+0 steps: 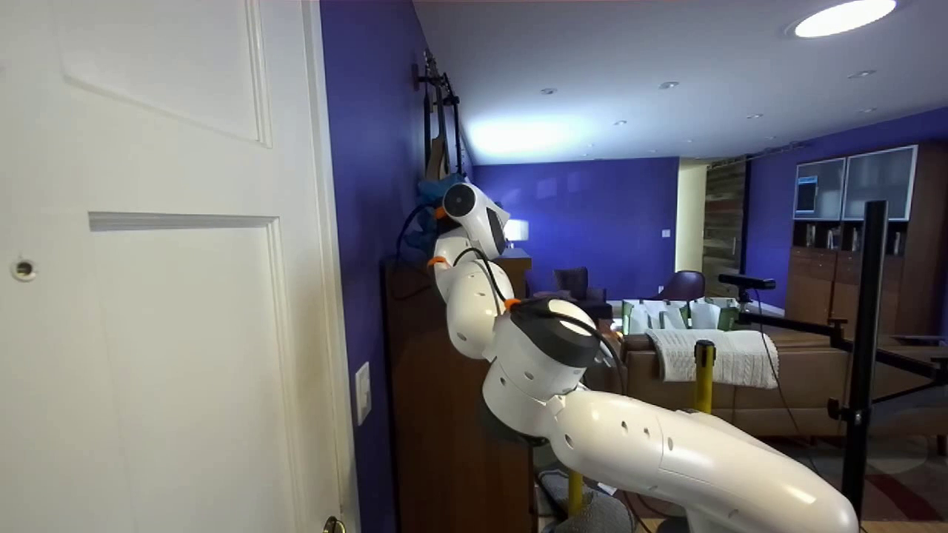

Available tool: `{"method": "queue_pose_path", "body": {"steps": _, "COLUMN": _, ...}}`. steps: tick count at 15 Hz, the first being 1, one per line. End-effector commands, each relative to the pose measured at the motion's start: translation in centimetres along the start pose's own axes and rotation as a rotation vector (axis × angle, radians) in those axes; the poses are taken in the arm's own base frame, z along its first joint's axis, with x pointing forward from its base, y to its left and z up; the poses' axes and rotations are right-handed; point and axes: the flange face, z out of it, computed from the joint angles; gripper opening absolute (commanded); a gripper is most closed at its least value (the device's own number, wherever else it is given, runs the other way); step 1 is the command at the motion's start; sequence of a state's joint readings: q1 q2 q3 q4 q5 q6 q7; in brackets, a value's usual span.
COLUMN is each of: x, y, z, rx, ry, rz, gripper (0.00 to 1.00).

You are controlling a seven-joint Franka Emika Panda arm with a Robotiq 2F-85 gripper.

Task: Remove the blue umbrella from the door and put it on top of the cabinet on the right

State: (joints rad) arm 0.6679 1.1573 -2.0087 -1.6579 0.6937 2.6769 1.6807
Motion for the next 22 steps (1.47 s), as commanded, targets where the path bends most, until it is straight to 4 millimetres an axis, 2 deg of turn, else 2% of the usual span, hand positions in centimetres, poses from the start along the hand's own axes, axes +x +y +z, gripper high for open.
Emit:
{"method": "queue_pose_path", "body": {"steps": 1, "x": -0.4, "y": -1.1, "z": 0.8, "rx": 0.019, "ry": -0.005, "rz": 0.010, "gripper": 0.04}}
{"method": "queue_pose_path", "body": {"steps": 2, "x": -0.4, "y": -1.2, "z": 0.9, "rx": 0.017, "ry": -0.007, "rz": 0.003, "gripper": 0.12}}
{"method": "queue_pose_path", "body": {"steps": 3, "x": -0.5, "y": -1.3, "z": 0.8, "rx": 0.013, "ry": -0.006, "rz": -0.007, "gripper": 0.40}}
{"method": "queue_pose_path", "body": {"steps": 4, "x": -0.5, "y": -1.3, "z": 0.6, "rx": 0.012, "ry": -0.005, "rz": -0.019, "gripper": 0.41}}
{"method": "queue_pose_path", "body": {"steps": 12, "x": -0.2, "y": -2.8, "z": -1.4, "rx": 0.003, "ry": -0.064, "rz": -0.079, "gripper": 0.95}}
{"method": "queue_pose_path", "body": {"steps": 14, "x": -0.3, "y": -3.1, "z": -2.2, "rx": -0.016, "ry": -0.107, "rz": -0.094, "gripper": 1.00}}
{"method": "queue_pose_path", "body": {"steps": 22, "x": 0.0, "y": -3.9, "z": -4.5, "rx": -0.100, "ry": -0.228, "rz": -0.234, "gripper": 1.00}}
